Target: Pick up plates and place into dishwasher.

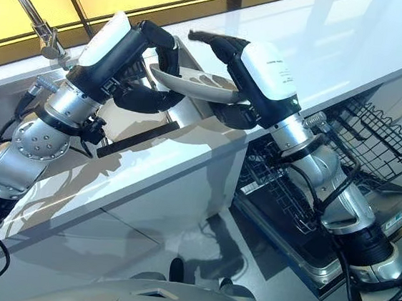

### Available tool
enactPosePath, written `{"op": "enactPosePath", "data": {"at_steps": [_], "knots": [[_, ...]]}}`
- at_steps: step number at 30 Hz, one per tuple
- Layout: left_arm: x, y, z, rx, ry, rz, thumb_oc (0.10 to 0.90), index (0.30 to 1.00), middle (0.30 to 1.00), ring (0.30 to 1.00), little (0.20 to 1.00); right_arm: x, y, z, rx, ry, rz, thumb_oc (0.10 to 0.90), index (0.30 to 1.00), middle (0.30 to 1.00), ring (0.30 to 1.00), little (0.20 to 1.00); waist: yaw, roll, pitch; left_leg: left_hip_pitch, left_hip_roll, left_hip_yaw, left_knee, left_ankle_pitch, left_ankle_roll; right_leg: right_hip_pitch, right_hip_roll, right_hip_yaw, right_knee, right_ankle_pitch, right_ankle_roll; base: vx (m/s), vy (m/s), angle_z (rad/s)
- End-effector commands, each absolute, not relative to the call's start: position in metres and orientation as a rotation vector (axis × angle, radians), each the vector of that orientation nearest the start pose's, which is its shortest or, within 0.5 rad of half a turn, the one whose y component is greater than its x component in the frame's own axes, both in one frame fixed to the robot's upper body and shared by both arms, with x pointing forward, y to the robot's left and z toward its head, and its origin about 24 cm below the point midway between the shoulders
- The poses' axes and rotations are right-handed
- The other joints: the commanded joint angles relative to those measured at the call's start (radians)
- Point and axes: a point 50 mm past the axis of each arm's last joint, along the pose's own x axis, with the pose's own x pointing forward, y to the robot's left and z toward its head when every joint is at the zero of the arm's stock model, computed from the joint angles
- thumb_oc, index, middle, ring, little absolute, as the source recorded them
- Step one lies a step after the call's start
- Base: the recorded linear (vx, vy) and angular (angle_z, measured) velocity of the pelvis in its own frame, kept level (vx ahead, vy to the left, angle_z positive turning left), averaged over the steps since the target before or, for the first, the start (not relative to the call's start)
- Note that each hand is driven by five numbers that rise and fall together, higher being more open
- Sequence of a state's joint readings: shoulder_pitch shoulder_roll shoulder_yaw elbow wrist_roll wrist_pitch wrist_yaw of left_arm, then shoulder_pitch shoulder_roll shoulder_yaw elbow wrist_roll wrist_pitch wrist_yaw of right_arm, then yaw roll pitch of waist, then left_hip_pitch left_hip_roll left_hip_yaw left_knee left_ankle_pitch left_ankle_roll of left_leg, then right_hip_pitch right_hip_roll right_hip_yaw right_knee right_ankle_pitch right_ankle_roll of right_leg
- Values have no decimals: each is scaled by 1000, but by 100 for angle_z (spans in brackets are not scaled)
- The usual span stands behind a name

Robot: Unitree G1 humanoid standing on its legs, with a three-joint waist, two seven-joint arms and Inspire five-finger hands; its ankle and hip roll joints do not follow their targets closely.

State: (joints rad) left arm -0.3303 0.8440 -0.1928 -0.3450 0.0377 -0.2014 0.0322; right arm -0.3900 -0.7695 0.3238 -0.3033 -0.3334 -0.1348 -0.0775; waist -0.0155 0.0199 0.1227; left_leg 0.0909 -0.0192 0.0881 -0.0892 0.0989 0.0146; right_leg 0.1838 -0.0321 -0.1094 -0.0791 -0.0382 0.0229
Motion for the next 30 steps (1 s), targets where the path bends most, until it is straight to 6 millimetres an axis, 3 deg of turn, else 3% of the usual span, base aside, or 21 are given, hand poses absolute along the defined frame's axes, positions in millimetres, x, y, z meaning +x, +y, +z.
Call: {"op": "enactPosePath", "data": {"at_steps": [1,11,13,14,19,26,30], "knots": [[240,150,275,749,-1112,-294,100,300,300,300,200,268,-139,242,-956,-980,150,100,300,300,300,200,16,-16,-72,44,-45,-5,8,-136,-18,-58,34,-31,46,0,52,22,9,6],[229,173,280,784,-1187,-119,100,300,300,300,200,269,-168,237,-1000,-929,32,100,300,300,300,200,26,-19,-73,44,-49,-14,6,-137,-17,-57,31,-43,53,-5,51,9,5,2],[228,177,280,783,-1182,-91,136,331,331,331,236,269,-172,237,-1007,-929,13,100,300,300,300,200,27,-19,-74,44,-50,-16,6,-137,-17,-57,30,-45,55,-7,52,0,0,0],[229,182,278,791,-1167,-54,800,900,900,900,900,268,-176,238,-1015,-932,-8,100,300,300,300,200,29,-19,-73,43,-50,-18,5,-136,-16,-56,29,-48,59,-10,52,0,0,0],[234,198,270,809,-1073,9,800,900,900,900,900,263,-195,244,-1043,-969,-118,100,300,300,300,200,34,-17,-72,44,-53,-30,2,-135,-13,-56,27,-58,78,-20,53,10,4,1],[250,228,249,882,-862,106,800,900,900,900,900,250,-219,268,-1037,-1125,-352,100,300,300,300,200,44,-18,-68,49,-57,-46,5,-139,-7,-52,25,-68,91,-29,54,28,2,9],[253,247,242,1022,-814,226,800,900,900,900,900,245,-234,280,-1082,-1152,-446,100,300,300,300,200,47,-20,-69,49,-60,-53,7,-141,-5,-52,25,-70,90,-30,54,30,4,4]]}}
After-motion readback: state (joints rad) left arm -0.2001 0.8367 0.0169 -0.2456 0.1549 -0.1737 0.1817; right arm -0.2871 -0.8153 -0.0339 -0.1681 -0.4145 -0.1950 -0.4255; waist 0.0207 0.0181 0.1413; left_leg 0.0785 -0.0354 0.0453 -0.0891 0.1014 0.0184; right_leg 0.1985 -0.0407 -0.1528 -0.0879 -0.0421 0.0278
